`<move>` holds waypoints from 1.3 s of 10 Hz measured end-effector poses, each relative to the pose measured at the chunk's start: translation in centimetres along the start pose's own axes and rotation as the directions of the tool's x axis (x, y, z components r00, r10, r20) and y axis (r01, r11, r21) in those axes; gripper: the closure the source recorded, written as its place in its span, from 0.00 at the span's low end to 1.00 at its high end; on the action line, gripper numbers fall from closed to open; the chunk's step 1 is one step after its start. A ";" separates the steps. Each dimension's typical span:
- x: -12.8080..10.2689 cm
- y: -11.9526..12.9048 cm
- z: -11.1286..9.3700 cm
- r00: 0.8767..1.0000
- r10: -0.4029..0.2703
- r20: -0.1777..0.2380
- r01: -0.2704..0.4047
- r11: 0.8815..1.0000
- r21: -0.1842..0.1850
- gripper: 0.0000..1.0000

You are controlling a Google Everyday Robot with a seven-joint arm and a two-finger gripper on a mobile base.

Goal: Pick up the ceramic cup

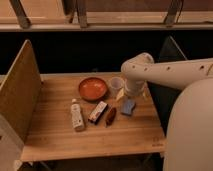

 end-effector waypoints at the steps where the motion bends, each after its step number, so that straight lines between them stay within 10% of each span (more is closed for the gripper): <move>1: 0.0 0.0 0.0 1.000 0.000 0.000 0.000 1.000 0.000 0.20; 7: -1.1 -0.6 0.0 1.000 0.021 0.011 -0.021 1.000 -0.012 0.20; 13: -12.8 -2.2 -0.6 0.990 -0.050 0.132 0.057 0.997 -0.043 0.20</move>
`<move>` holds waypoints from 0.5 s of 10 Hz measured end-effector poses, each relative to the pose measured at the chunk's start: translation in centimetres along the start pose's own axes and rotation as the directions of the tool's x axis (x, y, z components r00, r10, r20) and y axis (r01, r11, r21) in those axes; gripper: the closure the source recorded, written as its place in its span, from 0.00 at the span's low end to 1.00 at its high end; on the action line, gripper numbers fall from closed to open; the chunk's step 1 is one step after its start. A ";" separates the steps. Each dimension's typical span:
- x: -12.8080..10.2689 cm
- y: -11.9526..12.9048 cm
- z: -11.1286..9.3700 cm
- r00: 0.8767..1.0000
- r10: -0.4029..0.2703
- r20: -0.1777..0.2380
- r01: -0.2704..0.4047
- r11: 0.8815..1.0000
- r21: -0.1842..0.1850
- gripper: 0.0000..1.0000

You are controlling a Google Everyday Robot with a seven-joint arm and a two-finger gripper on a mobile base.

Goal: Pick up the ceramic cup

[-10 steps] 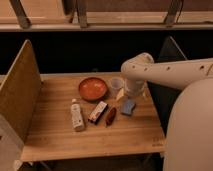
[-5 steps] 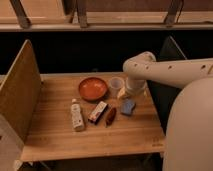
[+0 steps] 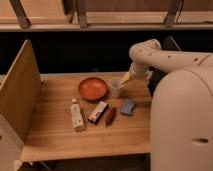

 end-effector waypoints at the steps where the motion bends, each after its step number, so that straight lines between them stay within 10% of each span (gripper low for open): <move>1: -1.8 1.3 0.6 0.999 -0.042 0.009 0.042 0.999 -0.026 0.20; 5: -4.4 4.3 2.5 0.995 -0.102 0.012 0.103 0.988 -0.113 0.20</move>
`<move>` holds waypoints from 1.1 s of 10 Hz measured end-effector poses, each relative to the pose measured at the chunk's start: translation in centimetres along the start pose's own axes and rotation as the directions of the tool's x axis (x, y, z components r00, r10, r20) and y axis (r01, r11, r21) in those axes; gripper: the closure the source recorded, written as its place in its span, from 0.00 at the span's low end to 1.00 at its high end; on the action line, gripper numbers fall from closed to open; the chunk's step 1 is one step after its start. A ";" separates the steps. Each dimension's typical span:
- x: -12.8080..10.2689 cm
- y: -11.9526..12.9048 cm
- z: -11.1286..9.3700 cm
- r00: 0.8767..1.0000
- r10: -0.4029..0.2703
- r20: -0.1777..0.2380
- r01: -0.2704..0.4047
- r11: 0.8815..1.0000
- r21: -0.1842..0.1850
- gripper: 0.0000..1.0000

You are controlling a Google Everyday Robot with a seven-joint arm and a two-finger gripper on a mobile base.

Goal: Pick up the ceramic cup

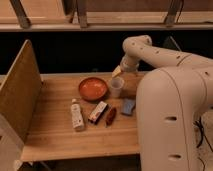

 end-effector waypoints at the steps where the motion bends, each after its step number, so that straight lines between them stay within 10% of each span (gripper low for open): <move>1: 0.0 0.0 0.0 1.000 0.000 0.001 0.000 1.000 0.000 0.20; 11: 2.0 -3.1 3.8 0.966 0.228 -0.121 -0.229 0.973 -0.002 0.20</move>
